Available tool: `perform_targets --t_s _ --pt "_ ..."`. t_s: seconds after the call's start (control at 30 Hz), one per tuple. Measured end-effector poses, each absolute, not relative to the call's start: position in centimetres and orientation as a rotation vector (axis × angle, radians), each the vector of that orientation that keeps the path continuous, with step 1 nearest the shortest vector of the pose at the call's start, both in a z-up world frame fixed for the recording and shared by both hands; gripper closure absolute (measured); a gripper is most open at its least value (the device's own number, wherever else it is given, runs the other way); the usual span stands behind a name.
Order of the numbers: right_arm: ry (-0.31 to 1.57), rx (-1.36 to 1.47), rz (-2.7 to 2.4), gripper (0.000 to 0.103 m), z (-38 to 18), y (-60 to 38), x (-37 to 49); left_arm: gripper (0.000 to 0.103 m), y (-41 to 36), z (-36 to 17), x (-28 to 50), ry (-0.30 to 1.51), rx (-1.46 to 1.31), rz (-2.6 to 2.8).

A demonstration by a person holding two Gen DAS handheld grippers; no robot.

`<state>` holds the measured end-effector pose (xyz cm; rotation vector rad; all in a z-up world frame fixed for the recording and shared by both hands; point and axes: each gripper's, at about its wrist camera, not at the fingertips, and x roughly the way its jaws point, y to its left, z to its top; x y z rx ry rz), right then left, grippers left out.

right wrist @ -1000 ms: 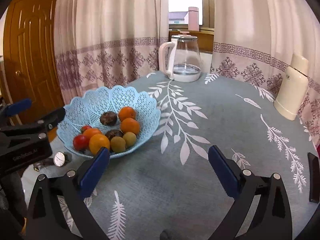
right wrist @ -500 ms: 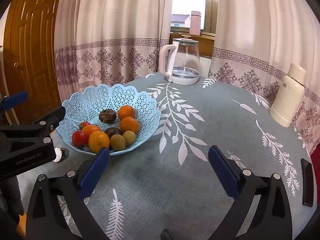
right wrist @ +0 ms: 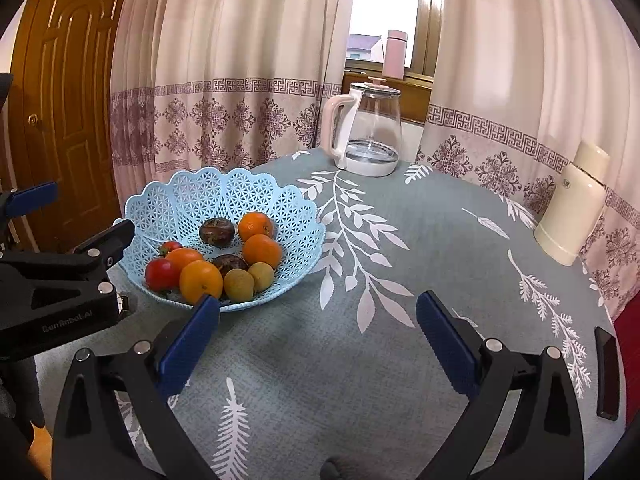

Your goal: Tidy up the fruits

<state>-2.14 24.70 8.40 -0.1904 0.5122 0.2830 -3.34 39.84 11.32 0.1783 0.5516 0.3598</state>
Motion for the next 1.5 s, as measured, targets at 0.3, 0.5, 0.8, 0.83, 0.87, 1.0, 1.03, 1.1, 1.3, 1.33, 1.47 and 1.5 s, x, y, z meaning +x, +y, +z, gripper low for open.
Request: perform_targets --t_s 0.3,0.5,0.8,0.83,0.87,1.0,1.03,1.1,1.3,1.33,1.47,1.5 --pt "0.514 -0.214 0.292 0.005 8.3 25.3 -2.2 0.003 39.7 11.2 -3.3 0.554 0.182 0.358" --pt "0.511 -0.215 0.295 0.005 8.4 25.4 -2.1 0.003 39.7 11.2 -3.2 0.555 0.182 0.36" --pt "0.513 -0.218 0.297 0.005 8.3 25.6 -2.0 0.003 39.8 10.9 -3.1 0.563 0.188 0.357" --pt "0.512 -0.22 0.297 0.005 8.3 25.7 -2.0 0.003 39.8 10.9 -3.1 0.563 0.188 0.358" --pt "0.511 -0.222 0.298 0.005 8.3 25.7 -2.0 0.003 39.8 10.9 -3.1 0.563 0.187 0.358" --pt "0.509 -0.225 0.3 0.005 8.3 25.9 -2.0 0.003 39.8 10.9 -3.1 0.563 0.187 0.358" --pt "0.509 -0.224 0.3 0.005 8.3 25.9 -2.1 0.003 39.8 10.8 -3.1 0.562 0.187 0.359" --pt "0.508 -0.225 0.3 0.005 8.3 25.9 -2.0 0.003 39.8 10.9 -3.1 0.563 0.186 0.359" --pt "0.502 -0.244 0.281 0.005 8.2 26.1 -1.9 0.003 39.8 10.9 -3.1 0.563 0.188 0.359" --pt "0.503 -0.245 0.281 0.005 8.2 26.1 -1.9 0.003 39.9 10.9 -3.1 0.563 0.188 0.359" --pt "0.507 -0.242 0.287 0.005 8.1 26.1 -1.8 0.003 40.1 10.7 -3.1 0.566 0.186 0.362" --pt "0.508 -0.242 0.288 0.005 8.0 26.1 -1.7 0.003 40.2 10.7 -3.1 0.567 0.186 0.362"
